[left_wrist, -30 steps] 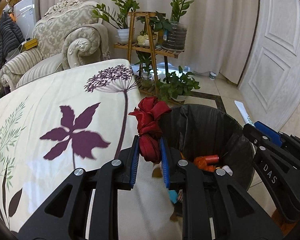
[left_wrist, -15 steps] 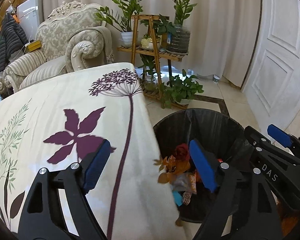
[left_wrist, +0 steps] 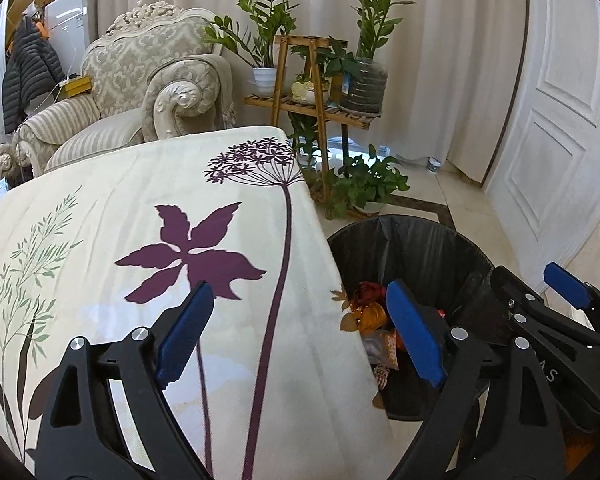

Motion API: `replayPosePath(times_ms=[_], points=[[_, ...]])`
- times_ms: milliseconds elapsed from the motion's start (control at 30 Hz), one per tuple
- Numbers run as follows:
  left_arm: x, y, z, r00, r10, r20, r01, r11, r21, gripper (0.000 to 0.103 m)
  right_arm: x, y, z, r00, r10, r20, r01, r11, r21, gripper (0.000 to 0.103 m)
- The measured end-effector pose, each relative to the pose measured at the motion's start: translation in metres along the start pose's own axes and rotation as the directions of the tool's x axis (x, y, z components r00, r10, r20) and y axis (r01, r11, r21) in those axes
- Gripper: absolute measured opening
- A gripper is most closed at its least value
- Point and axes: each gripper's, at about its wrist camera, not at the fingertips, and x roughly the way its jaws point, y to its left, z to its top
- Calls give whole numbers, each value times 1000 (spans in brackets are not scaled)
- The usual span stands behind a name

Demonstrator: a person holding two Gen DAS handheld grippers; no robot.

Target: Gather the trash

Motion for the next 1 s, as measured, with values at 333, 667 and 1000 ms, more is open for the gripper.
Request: replayPosePath(times_ms=[333,667,1000], points=[[-26,18,-11,1000,8,19,-8,1000,-13,91,-21,7,-9,1000,0,24,0,1000,4,74],[-46,38,-21,997,69,36,-68,997,-26,94,-38,19,-20,999,6,35,-6,1000,-7,75],[-57,48,-25,994,99,54,-98,995,-20,94,-48,28,-24,999,8,45,-7,1000,-15,75]])
